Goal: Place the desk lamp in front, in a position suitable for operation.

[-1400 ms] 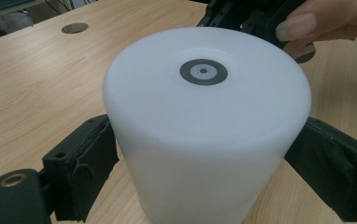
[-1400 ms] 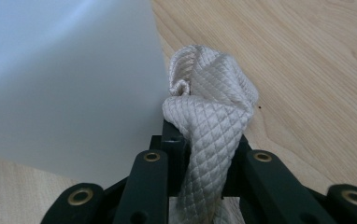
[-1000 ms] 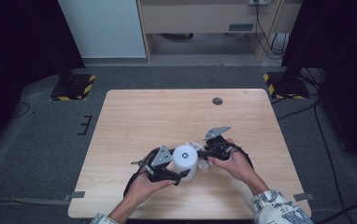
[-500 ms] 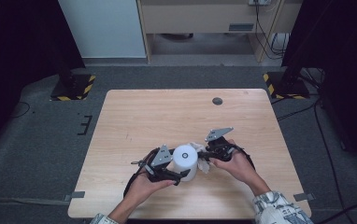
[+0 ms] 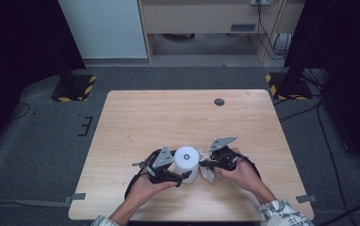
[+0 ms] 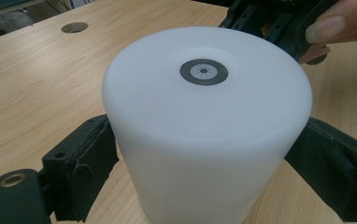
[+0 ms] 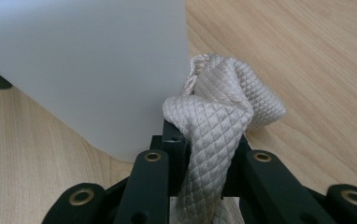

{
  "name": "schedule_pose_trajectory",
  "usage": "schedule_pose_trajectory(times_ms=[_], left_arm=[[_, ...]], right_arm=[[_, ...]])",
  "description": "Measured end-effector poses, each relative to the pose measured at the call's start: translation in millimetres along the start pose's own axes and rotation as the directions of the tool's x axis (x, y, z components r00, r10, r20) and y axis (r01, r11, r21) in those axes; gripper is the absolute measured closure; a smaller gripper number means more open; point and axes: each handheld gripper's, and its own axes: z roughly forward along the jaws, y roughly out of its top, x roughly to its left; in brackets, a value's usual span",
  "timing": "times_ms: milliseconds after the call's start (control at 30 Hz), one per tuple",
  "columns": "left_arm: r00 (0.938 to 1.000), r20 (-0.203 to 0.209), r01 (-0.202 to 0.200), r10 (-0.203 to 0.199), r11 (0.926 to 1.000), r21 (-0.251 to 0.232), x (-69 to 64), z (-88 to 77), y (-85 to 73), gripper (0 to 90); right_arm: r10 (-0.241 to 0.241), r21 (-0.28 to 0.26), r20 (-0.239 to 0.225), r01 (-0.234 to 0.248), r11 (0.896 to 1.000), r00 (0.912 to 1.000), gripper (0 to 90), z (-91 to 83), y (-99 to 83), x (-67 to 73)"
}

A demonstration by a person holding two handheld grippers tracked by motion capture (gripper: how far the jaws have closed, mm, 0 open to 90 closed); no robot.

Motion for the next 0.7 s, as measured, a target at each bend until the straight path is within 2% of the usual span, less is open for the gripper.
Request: schedule_pose_trajectory(times_ms=[233,333,533,700], left_arm=[[1.0000,-0.001,0.002,-0.002,1.0000,0.002,0.1,-0.2,0.1,9.0],[1.0000,0.000,0.002,-0.002,1.0000,0.002,0.2,-0.1,0.1,9.0],[1.0000,0.000,0.001,-0.001,1.0000,0.001,0.3,0.0,0.1,9.0],[1.0000,0.000,0.002,-0.002,1.0000,0.002,0.4,-0.1,0.1,9.0]], right_arm=[[-0.029,-0.052,0.003,0.030,0.998,0.9996,77.8,-12.2,15.4,0.4],[-0.046,-0.043,0.002,0.046,0.998,0.9989,77.8,-8.8,13.9,-0.5],[-0.086,0.017,0.016,0.085,0.996,0.9962,78.1,4.1,7.3,-0.8],[-0.116,0.017,0.022,0.115,0.993,0.9930,78.3,1.4,11.8,-0.1]])
